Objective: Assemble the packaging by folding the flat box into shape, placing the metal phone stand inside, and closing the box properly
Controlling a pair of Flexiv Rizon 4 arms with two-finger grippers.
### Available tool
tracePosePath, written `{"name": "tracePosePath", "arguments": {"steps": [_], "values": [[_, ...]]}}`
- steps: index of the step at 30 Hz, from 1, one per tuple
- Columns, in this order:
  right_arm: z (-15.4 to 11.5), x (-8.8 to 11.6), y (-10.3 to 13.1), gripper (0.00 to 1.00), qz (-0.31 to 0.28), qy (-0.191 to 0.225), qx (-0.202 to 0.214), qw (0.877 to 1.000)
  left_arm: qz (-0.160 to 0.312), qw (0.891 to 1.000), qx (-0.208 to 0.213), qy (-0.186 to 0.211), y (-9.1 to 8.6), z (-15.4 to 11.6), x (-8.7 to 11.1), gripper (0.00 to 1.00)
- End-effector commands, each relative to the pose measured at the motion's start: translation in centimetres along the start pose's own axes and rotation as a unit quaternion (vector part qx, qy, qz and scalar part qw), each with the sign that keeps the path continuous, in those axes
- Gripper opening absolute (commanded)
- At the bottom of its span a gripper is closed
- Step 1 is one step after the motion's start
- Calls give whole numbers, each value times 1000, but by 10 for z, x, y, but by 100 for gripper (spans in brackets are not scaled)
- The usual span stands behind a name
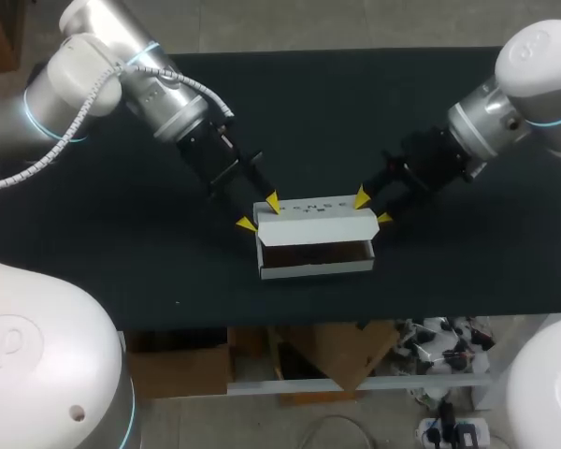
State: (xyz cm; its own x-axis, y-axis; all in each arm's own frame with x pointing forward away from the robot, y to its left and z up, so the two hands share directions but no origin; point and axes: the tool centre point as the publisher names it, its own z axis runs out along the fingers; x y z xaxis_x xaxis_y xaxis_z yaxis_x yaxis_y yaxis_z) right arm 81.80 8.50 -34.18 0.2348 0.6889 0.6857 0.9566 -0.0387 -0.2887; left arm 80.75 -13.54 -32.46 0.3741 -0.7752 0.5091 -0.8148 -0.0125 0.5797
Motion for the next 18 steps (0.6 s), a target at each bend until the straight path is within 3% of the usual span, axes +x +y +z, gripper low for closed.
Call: {"name": "tracePosePath", "arguments": {"steps": [1,18], "values": [[3,3,0,45,2,0,3,1000,-1,1000,-3,-4,-1,0,6,50],[4,7,-2,45,7,4,7,1000,-8,1000,-4,-2,-1,-1,7,51]]}}
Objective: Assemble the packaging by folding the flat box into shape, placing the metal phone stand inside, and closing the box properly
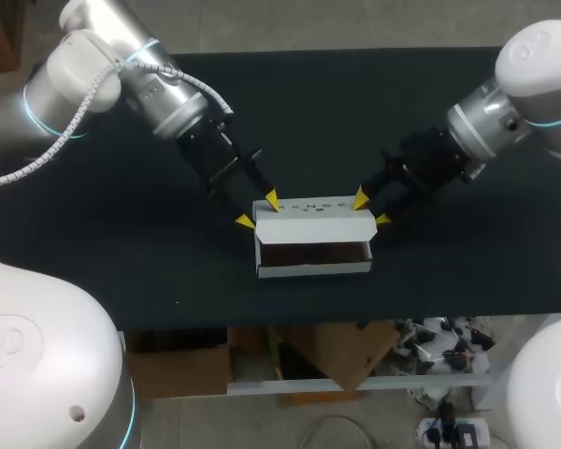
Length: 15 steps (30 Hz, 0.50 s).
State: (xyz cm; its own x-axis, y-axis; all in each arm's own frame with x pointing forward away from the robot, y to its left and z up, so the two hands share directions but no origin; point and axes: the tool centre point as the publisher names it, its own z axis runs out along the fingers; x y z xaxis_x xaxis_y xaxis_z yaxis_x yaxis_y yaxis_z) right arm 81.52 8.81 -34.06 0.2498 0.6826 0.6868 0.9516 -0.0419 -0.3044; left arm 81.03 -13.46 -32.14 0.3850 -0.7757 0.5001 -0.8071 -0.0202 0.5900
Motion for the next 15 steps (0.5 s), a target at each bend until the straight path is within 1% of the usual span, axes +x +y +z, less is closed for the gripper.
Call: {"name": "tracePosePath", "arguments": {"steps": [1,8,15], "values": [[0,5,3,45,0,0,3,1000,-1,1000,-2,-1,-1,3,5,51],[-6,7,9,44,0,2,5,1000,-4,1000,-2,2,-2,2,3,51],[-6,10,8,44,0,4,6,1000,-3,1000,1,0,1,0,5,51]]}}
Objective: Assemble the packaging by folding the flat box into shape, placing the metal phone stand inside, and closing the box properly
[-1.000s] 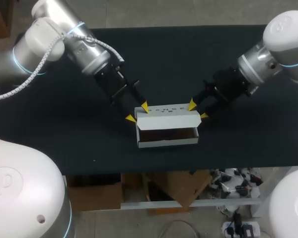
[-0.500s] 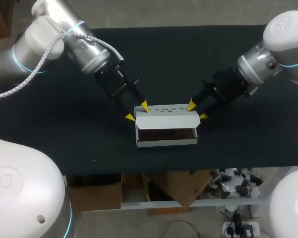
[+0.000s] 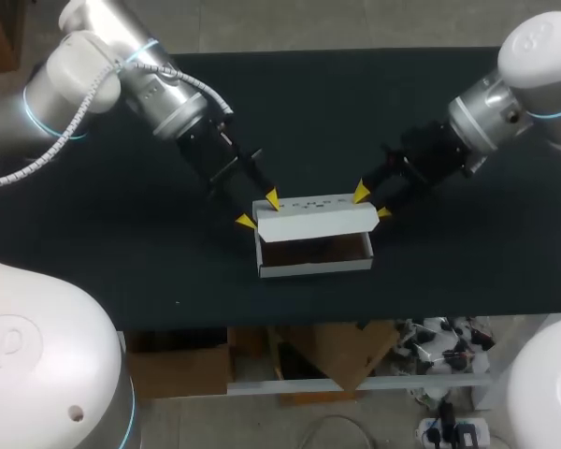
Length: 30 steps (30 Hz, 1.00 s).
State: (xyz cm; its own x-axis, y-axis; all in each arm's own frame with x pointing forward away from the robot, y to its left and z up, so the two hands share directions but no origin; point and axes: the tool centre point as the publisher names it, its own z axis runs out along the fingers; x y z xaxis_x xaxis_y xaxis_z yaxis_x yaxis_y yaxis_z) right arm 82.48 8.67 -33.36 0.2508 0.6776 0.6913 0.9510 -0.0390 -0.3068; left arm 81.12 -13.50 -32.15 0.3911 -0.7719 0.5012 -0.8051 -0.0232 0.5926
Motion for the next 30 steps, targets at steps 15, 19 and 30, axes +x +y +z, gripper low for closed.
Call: {"name": "tracePosePath", "arguments": {"steps": [15,19,30], "values": [[6,2,1,44,4,4,10,1000,-4,1000,-1,-4,-1,-9,7,50],[4,3,4,44,5,4,10,1000,-5,1000,-1,-4,-3,-10,8,50],[-2,5,8,44,4,2,8,1000,-5,1000,-1,-4,-4,-10,7,51]]}}
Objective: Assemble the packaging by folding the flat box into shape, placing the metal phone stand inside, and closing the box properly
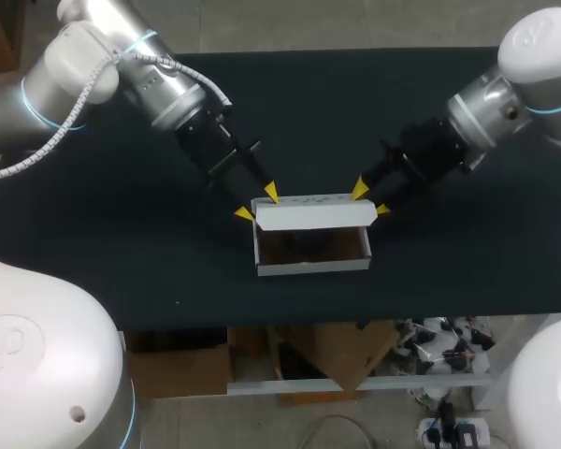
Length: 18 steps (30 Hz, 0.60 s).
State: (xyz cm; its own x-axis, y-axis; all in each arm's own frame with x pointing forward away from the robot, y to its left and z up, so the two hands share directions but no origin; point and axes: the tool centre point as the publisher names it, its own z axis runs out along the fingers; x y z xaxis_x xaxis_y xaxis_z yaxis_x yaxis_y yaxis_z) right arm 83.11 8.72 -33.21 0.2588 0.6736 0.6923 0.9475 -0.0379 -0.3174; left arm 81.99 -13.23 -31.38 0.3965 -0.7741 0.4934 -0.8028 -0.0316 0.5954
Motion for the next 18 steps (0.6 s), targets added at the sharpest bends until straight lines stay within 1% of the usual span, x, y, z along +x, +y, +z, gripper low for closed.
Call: {"name": "tracePosePath", "arguments": {"steps": [1,18], "values": [[-1,2,3,44,0,-1,4,1000,-1,1000,-2,-2,-1,0,2,51],[5,3,-3,44,-1,-2,5,1000,1,1000,-3,0,0,3,3,51]]}}
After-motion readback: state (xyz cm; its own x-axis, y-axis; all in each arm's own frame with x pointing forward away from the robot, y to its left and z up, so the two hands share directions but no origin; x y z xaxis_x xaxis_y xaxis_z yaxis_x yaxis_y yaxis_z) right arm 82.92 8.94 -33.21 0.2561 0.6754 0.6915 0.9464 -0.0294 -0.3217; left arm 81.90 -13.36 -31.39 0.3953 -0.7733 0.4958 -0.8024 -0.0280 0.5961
